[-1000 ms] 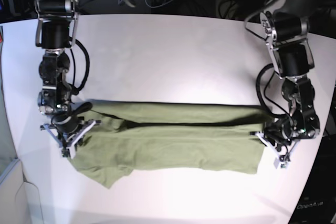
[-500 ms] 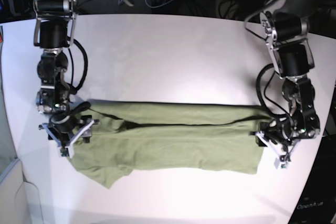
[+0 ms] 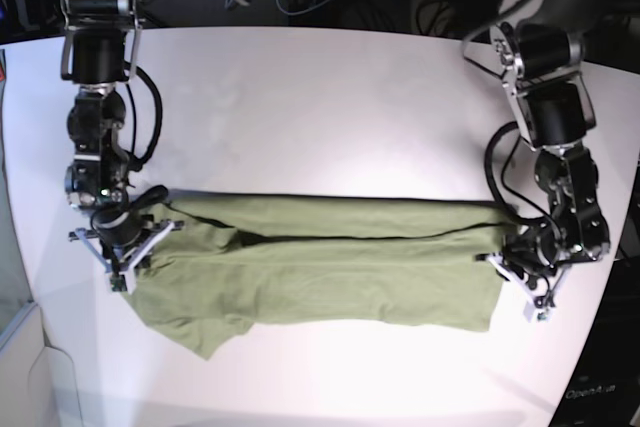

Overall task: Fold the T-shirt properly
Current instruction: 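Drag the half-folded green shirt toward the robot with both grippers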

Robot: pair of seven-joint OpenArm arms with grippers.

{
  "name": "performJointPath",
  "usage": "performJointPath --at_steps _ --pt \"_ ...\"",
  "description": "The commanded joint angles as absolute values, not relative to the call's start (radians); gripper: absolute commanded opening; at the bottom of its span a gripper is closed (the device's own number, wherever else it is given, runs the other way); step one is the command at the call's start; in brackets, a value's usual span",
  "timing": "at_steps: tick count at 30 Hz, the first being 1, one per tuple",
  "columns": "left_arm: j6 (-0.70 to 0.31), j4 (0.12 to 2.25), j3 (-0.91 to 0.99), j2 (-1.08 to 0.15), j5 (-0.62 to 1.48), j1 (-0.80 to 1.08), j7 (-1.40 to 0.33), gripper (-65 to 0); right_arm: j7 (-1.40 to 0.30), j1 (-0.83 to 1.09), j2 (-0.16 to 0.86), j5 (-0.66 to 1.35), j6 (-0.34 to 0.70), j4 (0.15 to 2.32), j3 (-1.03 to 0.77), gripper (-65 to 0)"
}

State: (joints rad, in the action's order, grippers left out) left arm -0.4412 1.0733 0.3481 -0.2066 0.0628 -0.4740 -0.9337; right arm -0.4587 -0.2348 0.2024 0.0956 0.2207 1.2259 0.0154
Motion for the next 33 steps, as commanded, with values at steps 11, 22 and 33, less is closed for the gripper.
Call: performJointPath --at_steps 11,22,33 --pt "-0.441 1.082 0.245 -0.208 0.070 -0.467 -0.845 -63.1 -0.427 -0.262 0.226 0.099 0.229 1.159 0.013 -64.3" --pt "-0.444 0.967 0.248 -0.214 0.068 -0.438 -0.754 -63.2 -0.354 -0.260 0.228 0.099 0.229 1.061 0.016 -64.3" --pt "-0.444 0.960 0.248 -0.219 0.064 -0.400 -0.748 -63.2 -0.354 -0.194 0.246 0.101 0.231 1.067 0.015 -64.3"
